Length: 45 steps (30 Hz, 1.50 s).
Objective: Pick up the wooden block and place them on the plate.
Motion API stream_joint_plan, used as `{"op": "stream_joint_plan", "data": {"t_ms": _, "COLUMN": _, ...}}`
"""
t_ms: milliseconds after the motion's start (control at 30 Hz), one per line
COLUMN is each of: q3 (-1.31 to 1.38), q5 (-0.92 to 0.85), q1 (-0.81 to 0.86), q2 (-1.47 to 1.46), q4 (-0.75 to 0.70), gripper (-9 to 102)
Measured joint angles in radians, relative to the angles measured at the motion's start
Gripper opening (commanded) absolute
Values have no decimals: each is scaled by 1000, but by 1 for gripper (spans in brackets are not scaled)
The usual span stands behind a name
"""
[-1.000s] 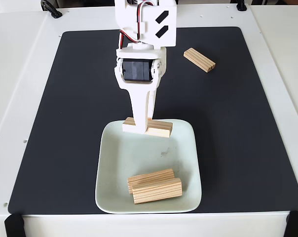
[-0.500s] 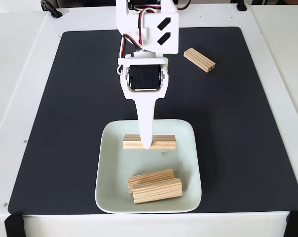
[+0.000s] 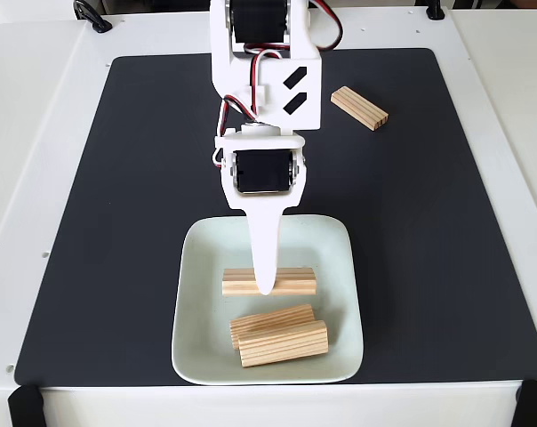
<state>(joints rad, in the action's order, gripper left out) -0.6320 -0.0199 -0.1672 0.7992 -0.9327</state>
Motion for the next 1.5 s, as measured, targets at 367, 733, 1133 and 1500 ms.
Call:
{"op": "stream_joint_plan", "data": {"t_ms": 367, "q3": 2, "q5": 0, "q1": 3, "q2": -3, "q4": 0, "gripper": 0}}
{"op": "stream_joint_plan", "data": {"t_ms": 733, "q3": -11, "q5": 0, "q1": -2, "q2": -3, "q4": 0, "gripper": 0}}
{"op": "stream_joint_plan", "data": {"t_ms": 1133, "q3": -14, "q5": 0, "q1": -11, "q2": -3, "q4": -41, "gripper": 24}}
{"op": "stream_joint_plan", "data": {"t_ms": 1500, "q3": -14, "q5": 2, "q1": -11, "q2": -3, "q4": -58, "gripper": 23}}
